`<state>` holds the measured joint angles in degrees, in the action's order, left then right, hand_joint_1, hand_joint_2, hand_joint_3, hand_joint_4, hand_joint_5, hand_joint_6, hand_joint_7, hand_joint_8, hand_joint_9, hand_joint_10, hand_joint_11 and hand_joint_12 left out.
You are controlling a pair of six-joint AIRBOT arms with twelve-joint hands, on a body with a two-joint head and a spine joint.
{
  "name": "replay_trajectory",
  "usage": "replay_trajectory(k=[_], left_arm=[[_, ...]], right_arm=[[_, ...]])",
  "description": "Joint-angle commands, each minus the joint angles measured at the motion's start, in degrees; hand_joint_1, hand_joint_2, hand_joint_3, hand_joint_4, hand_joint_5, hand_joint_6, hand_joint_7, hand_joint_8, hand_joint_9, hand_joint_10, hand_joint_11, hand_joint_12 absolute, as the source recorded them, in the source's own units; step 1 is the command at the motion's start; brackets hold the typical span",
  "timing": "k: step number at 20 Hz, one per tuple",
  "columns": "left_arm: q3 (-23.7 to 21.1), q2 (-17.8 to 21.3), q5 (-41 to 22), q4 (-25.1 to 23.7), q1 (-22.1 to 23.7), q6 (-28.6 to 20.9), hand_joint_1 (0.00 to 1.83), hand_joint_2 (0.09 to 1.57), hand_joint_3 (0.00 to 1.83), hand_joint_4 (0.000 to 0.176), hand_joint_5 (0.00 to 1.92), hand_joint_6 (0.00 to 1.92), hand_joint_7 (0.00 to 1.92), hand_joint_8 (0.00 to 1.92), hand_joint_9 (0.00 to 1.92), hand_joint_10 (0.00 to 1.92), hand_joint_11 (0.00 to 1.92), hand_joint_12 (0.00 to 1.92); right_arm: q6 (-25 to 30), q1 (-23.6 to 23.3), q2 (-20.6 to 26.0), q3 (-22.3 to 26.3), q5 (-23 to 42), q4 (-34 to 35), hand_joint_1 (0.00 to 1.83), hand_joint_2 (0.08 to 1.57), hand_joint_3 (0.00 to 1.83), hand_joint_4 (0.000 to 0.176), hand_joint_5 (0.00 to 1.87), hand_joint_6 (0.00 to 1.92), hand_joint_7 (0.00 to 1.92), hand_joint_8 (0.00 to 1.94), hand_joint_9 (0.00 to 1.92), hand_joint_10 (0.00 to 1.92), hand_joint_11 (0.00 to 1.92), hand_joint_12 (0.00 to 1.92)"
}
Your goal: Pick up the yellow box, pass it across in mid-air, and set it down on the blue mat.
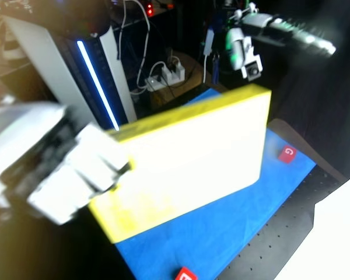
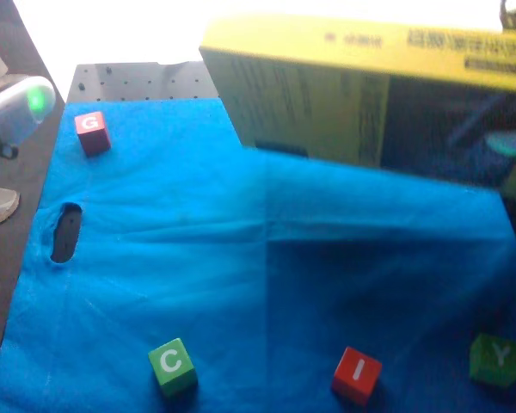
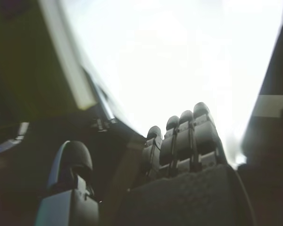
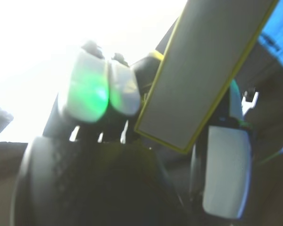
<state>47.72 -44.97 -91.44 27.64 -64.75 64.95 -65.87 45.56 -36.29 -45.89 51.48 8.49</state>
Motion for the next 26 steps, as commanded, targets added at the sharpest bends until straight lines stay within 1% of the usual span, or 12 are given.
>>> replay_trajectory(k=[1,6,9,12,13,14,15,18,19,21,22,26], left_arm=[[0.05,0.31,-7.73,-1.35,0.16,-0.20,0.32,1.19,0.00,0.127,0.00,0.00,0.00,0.00,0.00,0.00,0.00,0.00],[0.08,0.33,-7.71,-0.46,-0.06,-0.21,0.31,1.17,0.00,0.133,0.01,0.00,0.00,0.00,0.00,0.00,0.00,0.00],[0.06,0.25,-7.71,-0.10,-0.06,-0.21,0.29,1.16,0.00,0.135,0.02,0.01,0.00,0.00,0.00,0.00,0.00,0.00],[0.00,0.20,-7.71,-0.15,-0.06,-0.21,0.27,1.17,0.00,0.132,0.02,0.01,0.00,0.00,0.00,0.00,0.00,0.00],[0.00,0.18,-7.71,-0.15,-0.06,-0.21,0.28,1.18,0.00,0.135,0.02,0.01,0.00,0.00,0.00,0.00,0.00,0.00],[0.00,0.17,-7.71,-0.15,-0.06,-0.21,0.29,1.19,0.00,0.138,0.03,0.01,0.00,0.00,0.00,0.00,0.00,0.00],[0.01,0.15,-7.71,-0.17,-0.06,-0.21,0.29,1.19,0.00,0.138,0.03,0.01,0.00,0.00,0.00,0.00,0.00,0.00],[0.03,0.03,-7.71,-0.29,-0.06,-0.21,0.28,1.18,0.00,0.133,0.03,0.01,0.00,0.00,0.00,0.00,0.00,0.00],[0.04,-0.06,-7.71,-0.30,-0.06,-0.21,0.30,1.19,0.00,0.130,0.03,0.01,0.00,0.00,0.00,0.00,0.00,0.00],[0.04,-0.16,-7.71,-0.31,-0.06,-0.21,0.31,1.19,0.00,0.136,0.04,0.01,0.00,0.00,0.00,0.00,0.00,0.00],[0.04,-0.17,-7.69,-0.37,-0.06,-0.21,0.31,1.19,0.00,0.131,0.04,0.01,0.00,0.00,0.00,0.00,0.00,0.00],[0.10,-0.26,-7.67,-0.43,-0.06,-0.20,0.29,1.20,0.01,0.116,0.03,0.00,0.00,0.00,0.00,0.00,0.01,0.00]], right_arm=[[0.23,0.93,0.41,0.36,10.50,1.33,1.57,1.19,0.00,0.000,1.08,1.92,1.33,1.94,1.48,1.92,1.57,1.92],[2.44,20.68,2.48,4.07,24.96,12.77,1.60,1.17,0.00,0.000,1.06,1.92,1.34,1.94,1.49,1.92,1.55,1.92],[3.52,22.73,2.17,3.52,25.55,15.09,1.66,1.14,0.00,0.000,1.06,1.92,1.31,1.94,1.44,1.92,1.52,1.92],[3.70,22.87,1.70,3.32,25.53,15.58,1.08,1.26,0.05,0.000,0.70,1.64,0.81,1.93,0.97,1.92,1.06,1.92],[3.83,22.87,1.64,3.21,25.52,15.58,0.86,1.24,0.02,0.000,0.36,1.15,0.56,1.38,0.66,1.64,0.68,1.89],[4.02,22.88,1.60,3.09,25.50,15.58,0.47,1.26,0.00,0.009,0.10,0.24,0.32,0.32,0.30,0.97,0.14,1.65],[4.12,22.88,1.58,3.04,25.46,15.58,0.47,1.26,0.00,0.009,0.10,0.24,0.32,0.32,0.30,0.97,0.14,1.65],[4.20,22.88,1.41,2.75,25.37,15.58,0.33,1.20,0.00,0.075,0.00,0.00,0.02,0.00,0.09,0.17,0.00,1.05],[4.24,22.88,1.41,2.62,25.36,15.58,0.33,1.20,0.00,0.104,0.00,0.00,0.00,0.00,0.01,0.02,0.00,0.42],[4.27,22.88,1.42,2.49,25.36,15.58,0.35,1.20,0.00,0.106,0.00,0.00,0.00,0.00,0.00,0.00,0.00,0.26],[4.27,22.88,1.46,2.37,25.37,15.57,0.38,1.22,0.00,0.104,0.00,0.00,0.00,0.00,0.03,0.01,0.00,0.62],[4.27,22.84,2.57,1.97,27.07,15.18,0.32,1.24,0.00,0.173,0.00,0.00,0.00,0.00,0.00,0.00,0.00,0.00]])
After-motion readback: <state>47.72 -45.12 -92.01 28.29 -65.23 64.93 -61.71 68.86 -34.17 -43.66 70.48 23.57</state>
